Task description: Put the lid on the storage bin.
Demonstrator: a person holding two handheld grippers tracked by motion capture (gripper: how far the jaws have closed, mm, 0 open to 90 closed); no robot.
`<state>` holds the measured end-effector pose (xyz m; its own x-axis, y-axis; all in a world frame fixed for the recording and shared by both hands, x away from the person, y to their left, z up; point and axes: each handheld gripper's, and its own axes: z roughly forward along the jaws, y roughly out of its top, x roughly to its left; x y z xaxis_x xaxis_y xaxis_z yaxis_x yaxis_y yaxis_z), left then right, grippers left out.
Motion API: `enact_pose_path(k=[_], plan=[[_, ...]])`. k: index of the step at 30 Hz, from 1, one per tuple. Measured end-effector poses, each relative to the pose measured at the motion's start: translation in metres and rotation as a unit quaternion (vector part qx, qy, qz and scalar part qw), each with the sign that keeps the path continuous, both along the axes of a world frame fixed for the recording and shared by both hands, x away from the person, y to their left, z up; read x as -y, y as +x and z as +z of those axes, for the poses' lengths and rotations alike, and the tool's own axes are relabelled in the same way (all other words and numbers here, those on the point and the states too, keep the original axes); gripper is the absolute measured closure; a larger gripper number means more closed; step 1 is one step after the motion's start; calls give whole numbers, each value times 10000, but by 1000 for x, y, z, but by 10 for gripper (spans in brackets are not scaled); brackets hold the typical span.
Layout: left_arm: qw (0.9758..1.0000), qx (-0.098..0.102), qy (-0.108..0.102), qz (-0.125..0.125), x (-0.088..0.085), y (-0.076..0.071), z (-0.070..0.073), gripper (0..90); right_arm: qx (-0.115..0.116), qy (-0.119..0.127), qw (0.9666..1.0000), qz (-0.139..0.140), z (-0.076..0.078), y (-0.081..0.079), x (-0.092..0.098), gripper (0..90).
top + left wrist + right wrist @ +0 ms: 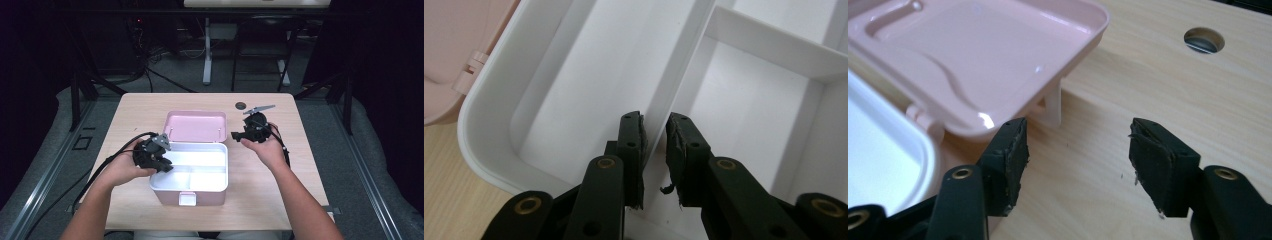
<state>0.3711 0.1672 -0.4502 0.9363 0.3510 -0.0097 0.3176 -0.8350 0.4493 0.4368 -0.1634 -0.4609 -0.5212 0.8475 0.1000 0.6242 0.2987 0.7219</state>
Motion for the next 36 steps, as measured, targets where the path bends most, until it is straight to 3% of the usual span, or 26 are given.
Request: enact_pose_path(k=[4, 6, 8, 10, 15, 20, 26, 28, 36], plan=[[10000, 70, 18, -9, 0, -1, 0, 765, -17, 31, 10000, -54, 1, 11, -8, 445], [10000, 87, 15, -11, 0, -2, 0, 764, -105, -24, 9997, -221, 1, 19, -13, 450], [9999, 107, 4, -19, 0, -2, -1, 764, -188, 120, 9991, -372, -2, 26, -16, 456], [9999, 128, -4, -24, 1, -3, -1, 765, -335, 418, 9973, -501, -8, 37, -18, 513], [9999, 126, -46, -42, 0, -3, -1, 769, -501, 680, 9939, -716, -17, 53, -22, 548], [9998, 93, -130, -74, -2, -1, -2, 772, -510, 498, 9947, -745, -22, 63, -35, 587], [9997, 114, -203, -85, -3, -2, -3, 774, -695, 569, 9924, -840, -31, 68, -43, 659], [9997, 115, -210, -79, -3, -2, -3, 774, -708, 478, 9928, -837, -33, 69, -44, 685], [9997, 123, -216, -82, -3, -2, -3, 774, -871, 532, 9901, -966, -31, 71, -44, 713]])
